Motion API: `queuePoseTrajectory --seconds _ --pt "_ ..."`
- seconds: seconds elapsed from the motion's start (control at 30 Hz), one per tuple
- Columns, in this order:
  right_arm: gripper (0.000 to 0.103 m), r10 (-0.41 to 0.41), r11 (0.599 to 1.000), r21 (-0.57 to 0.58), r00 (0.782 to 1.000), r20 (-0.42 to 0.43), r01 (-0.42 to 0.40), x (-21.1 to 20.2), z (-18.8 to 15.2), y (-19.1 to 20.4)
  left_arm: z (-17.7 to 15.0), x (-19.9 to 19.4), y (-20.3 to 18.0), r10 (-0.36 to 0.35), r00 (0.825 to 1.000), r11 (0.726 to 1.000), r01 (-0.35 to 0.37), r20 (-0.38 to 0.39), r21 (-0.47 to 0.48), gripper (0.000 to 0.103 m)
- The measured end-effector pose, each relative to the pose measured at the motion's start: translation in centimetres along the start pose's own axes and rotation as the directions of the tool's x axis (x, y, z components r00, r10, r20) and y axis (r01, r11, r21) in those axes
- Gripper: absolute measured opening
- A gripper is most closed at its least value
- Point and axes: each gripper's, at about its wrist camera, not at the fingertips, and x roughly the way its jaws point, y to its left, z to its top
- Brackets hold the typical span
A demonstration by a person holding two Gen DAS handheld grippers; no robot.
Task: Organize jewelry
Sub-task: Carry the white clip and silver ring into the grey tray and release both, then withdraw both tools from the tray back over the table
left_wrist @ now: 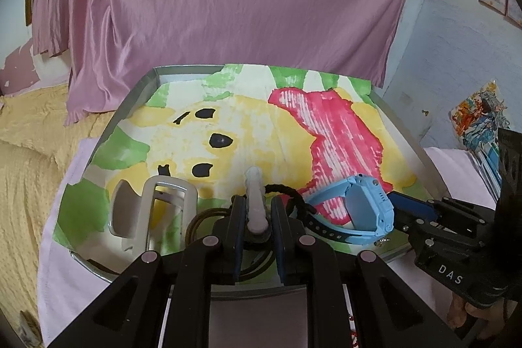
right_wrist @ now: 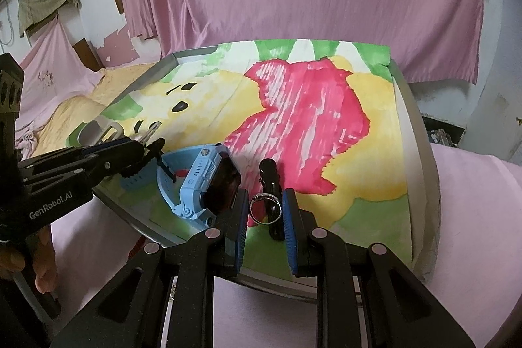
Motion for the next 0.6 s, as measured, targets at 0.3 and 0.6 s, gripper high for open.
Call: queuePoseTrajectory --seconds 0.3,0.6 --pt "0.041 -0.046 0.999 0.01 0.997 0.059 0.046 -1.8 -0.2 -0.3 -0.3 -1.0 0.2 0.011 1.0 1.0 -0.011 0.028 -0.008 0.017" --pt "0.056 -0.069 0.997 0.035 0.977 0.204 0.064 -5.6 -1.1 0.1 -1.5 -4.7 0.9 0.009 0.987 0.999 -0.002 0.161 -0.043 0.063"
